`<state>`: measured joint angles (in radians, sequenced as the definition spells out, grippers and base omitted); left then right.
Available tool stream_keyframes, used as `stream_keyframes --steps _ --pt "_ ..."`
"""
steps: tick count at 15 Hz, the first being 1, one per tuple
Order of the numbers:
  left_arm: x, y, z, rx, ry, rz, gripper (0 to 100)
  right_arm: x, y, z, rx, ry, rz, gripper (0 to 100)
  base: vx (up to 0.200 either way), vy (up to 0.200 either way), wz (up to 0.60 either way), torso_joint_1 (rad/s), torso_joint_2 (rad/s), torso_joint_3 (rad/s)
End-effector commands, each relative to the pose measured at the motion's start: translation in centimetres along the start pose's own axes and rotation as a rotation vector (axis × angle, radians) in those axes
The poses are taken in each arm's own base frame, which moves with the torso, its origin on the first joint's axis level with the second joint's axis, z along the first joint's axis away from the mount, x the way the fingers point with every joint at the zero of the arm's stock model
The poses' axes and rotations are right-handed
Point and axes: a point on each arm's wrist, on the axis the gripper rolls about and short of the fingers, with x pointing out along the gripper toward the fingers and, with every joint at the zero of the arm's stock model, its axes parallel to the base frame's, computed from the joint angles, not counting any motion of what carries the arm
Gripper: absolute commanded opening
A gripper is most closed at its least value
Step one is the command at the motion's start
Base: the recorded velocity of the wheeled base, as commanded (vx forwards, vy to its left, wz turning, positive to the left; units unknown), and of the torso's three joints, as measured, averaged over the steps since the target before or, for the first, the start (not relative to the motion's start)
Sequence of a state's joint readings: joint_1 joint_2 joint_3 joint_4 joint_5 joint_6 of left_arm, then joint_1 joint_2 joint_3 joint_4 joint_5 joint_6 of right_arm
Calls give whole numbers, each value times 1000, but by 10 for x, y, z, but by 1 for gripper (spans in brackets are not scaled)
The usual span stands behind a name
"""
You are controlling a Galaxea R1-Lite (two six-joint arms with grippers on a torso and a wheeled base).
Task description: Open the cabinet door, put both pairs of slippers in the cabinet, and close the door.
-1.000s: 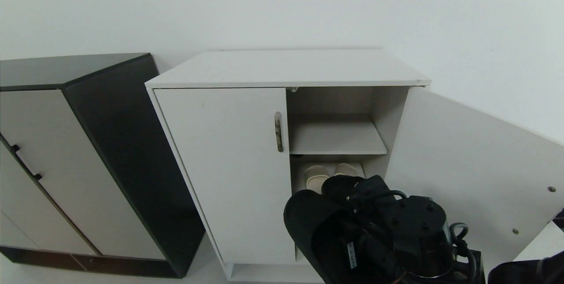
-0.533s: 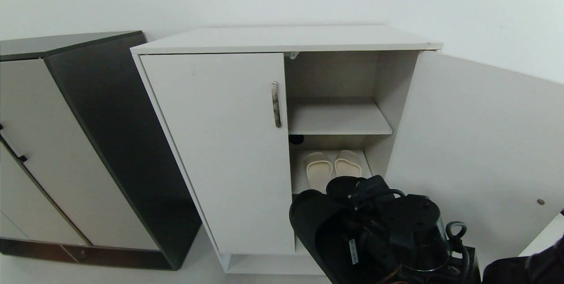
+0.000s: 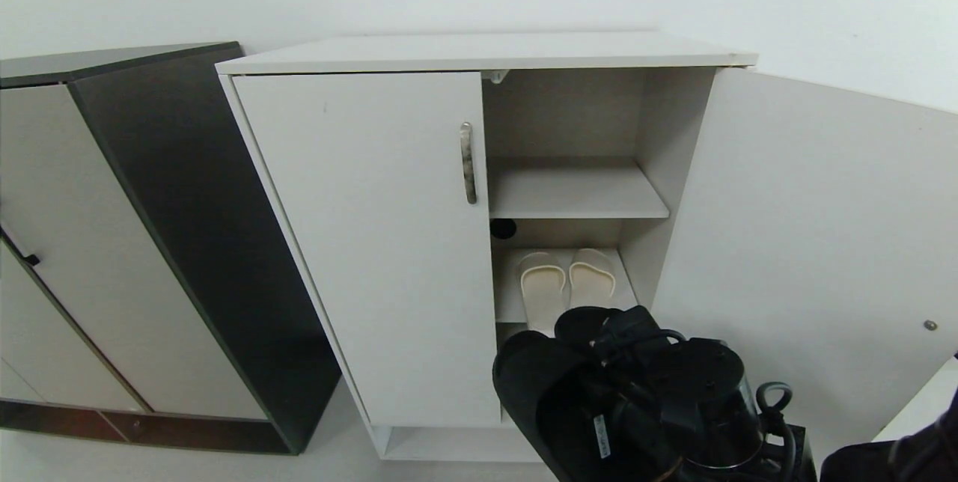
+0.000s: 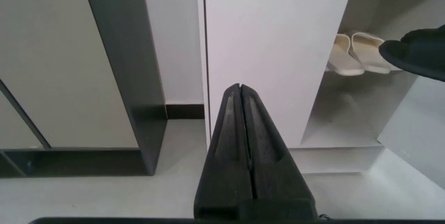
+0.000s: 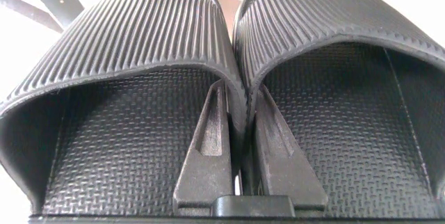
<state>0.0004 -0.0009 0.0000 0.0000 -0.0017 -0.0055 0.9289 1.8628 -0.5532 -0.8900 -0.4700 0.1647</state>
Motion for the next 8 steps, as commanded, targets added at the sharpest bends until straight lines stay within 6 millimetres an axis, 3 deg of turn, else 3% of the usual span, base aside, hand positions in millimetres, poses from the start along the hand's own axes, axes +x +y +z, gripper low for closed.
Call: stream_keyframes --steps 1,5,8 --pt "0 0 0 -1 1 0 0 1 0 -1 0 2 1 0 0 0 0 0 0 0" --pt "0 0 0 -4 1 1 0 7 4 6 17 -62 -3 0 0 0 0 0 0 0" --pt "0 0 0 -2 1 1 0 18 10 26 24 -77 -107 0 0 0 0 0 0 0"
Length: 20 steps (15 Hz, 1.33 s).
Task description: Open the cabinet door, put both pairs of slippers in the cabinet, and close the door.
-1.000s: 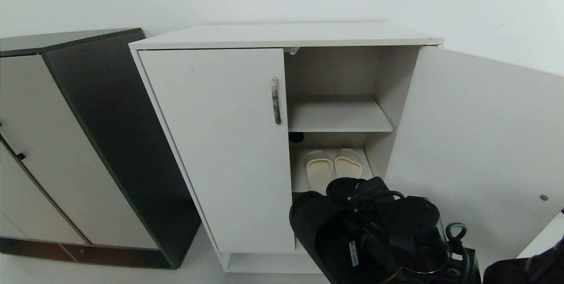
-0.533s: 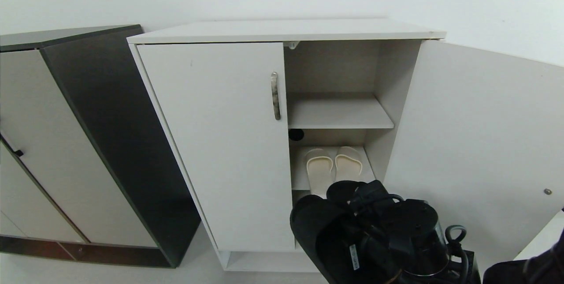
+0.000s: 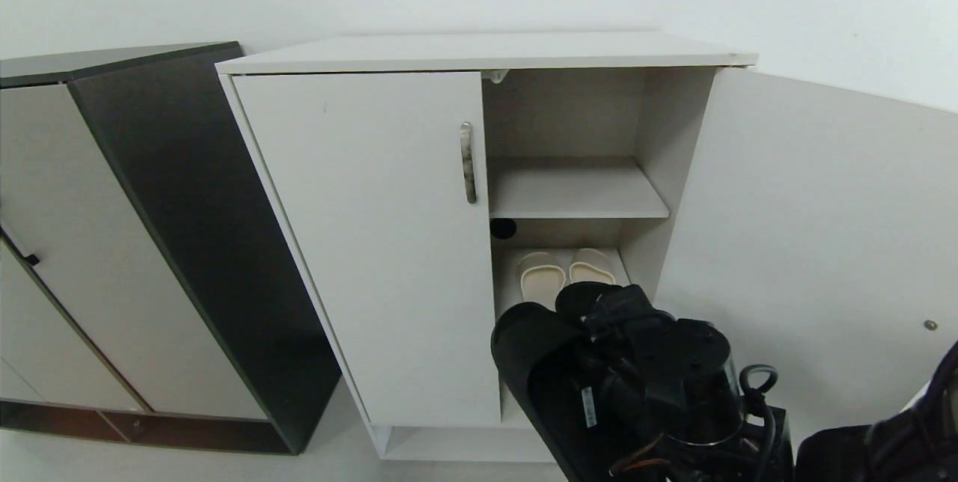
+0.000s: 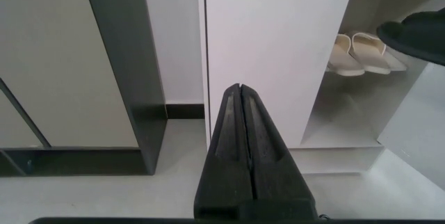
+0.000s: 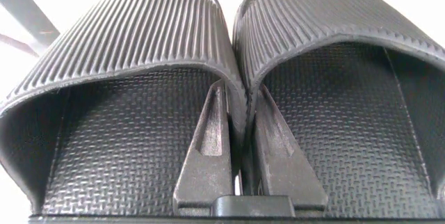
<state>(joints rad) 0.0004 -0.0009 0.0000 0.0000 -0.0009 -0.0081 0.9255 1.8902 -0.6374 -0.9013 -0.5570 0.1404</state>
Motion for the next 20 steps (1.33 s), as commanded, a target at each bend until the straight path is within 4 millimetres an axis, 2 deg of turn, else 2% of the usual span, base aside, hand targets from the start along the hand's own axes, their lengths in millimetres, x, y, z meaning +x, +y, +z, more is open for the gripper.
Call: stream_keyframes --steps 1,4,7,8,10,13,15,20 --pt "0 0 0 0 1 0 0 10 6 13 29 12 -39 0 0 0 0 0 0 0" --pt "0 0 0 -1 1 0 0 25 17 50 152 135 -192 0 0 0 0 0 0 0" --pt "0 0 0 -1 2 -1 0 34 23 85 193 112 -244 0 0 0 0 0 0 0" --pt "0 0 0 -1 1 -1 0 33 24 103 205 95 -250 0 0 0 0 0 0 0" --pt "0 0 0 -1 1 0 0 31 25 122 217 53 -276 0 0 0 0 0 0 0" --pt "0 0 0 -1 1 0 0 33 21 127 191 31 -310 0 0 0 0 0 0 0" --pt "0 0 0 -1 1 2 0 37 20 123 189 39 -319 0 0 0 0 0 0 0" --pt "0 0 0 0 1 -1 0 60 13 117 190 8 -350 0 0 0 0 0 0 0"
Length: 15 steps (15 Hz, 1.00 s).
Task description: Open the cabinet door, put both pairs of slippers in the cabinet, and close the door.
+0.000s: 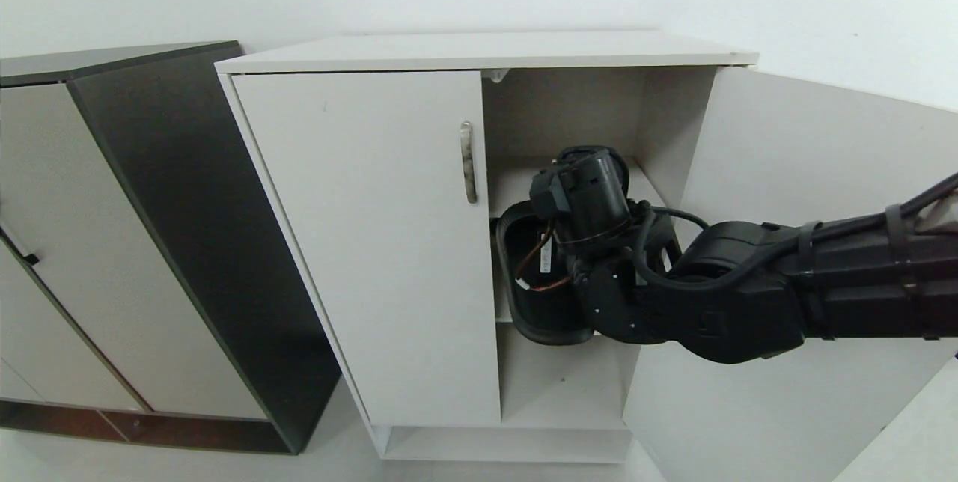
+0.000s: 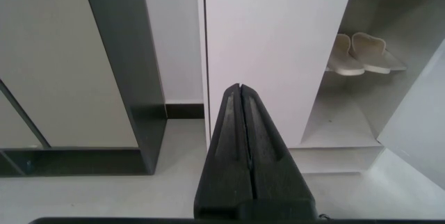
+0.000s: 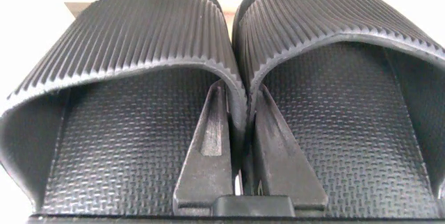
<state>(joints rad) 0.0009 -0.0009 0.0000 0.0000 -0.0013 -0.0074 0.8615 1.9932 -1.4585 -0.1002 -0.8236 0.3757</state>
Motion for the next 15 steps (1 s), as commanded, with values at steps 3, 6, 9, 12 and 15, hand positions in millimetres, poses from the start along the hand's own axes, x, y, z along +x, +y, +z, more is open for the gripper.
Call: stream_keyframes --steps 3,6,9,12,15 --pt "0 0 0 0 1 -1 0 13 -3 -6 -10 -1 -22 0 0 0 0 0 0 0" --pt "0 0 0 0 1 0 0 13 -4 -2 -5 -11 -22 0 200 0 0 -2 4 6" --pt "0 0 0 0 1 0 0 13 -4 0 -5 -22 -19 0 200 0 0 1 1 5" --pt "0 0 0 0 1 0 0 15 -5 -1 -9 -20 -25 0 200 0 0 1 -1 7" --pt "0 0 0 1 1 0 0 16 -5 -2 -6 -19 -27 0 133 0 0 5 3 0"
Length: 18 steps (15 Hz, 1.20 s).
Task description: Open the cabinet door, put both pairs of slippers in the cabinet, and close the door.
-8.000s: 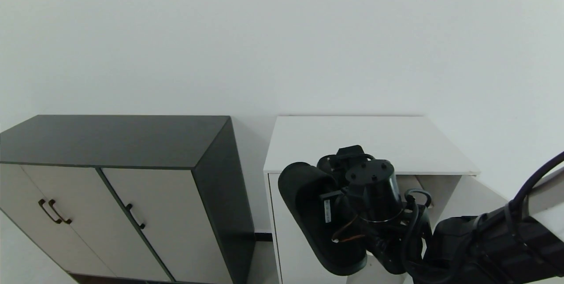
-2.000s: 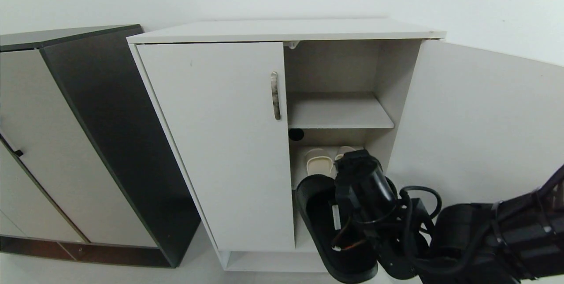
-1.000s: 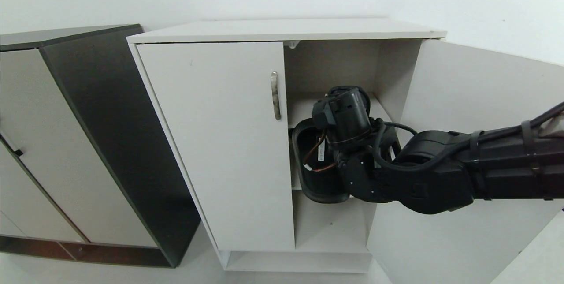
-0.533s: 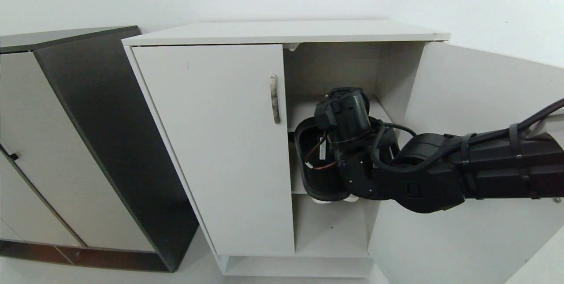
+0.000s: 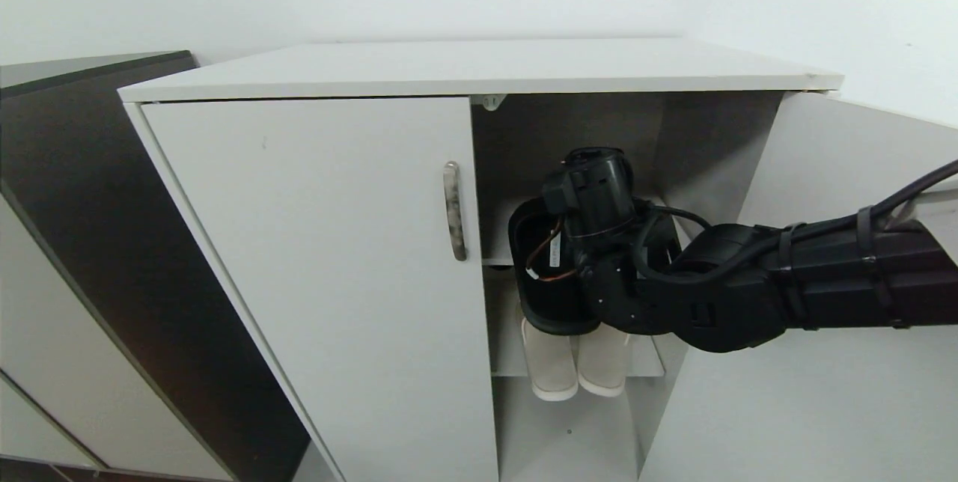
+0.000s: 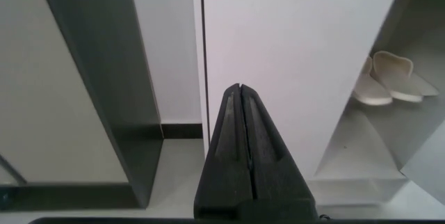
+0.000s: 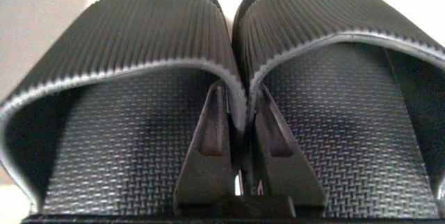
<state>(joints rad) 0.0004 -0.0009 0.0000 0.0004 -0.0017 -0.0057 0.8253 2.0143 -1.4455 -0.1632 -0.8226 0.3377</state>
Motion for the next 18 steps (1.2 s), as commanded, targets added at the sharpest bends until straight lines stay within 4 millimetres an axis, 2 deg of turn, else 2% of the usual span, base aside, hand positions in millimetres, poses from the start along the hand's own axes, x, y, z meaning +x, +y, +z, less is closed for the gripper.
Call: stream_keyframes --steps 1,5,10,14,18 --pt "0 0 0 0 0 1 0 2 -1 -1 3 0 -4 0 0 0 0 0 0 0" --pt "0 0 0 0 0 1 0 8 -4 -5 9 -5 -14 0 0 0 0 0 0 0" --pt "0 0 0 0 0 1 0 35 -6 -5 1 -39 12 0 0 0 0 0 0 0" --pt "0 0 0 0 0 1 0 60 -4 2 4 -64 -13 0 0 0 0 0 0 0" --pt "0 0 0 -2 0 3 0 74 -5 14 -4 -84 -31 0 0 0 0 0 0 0"
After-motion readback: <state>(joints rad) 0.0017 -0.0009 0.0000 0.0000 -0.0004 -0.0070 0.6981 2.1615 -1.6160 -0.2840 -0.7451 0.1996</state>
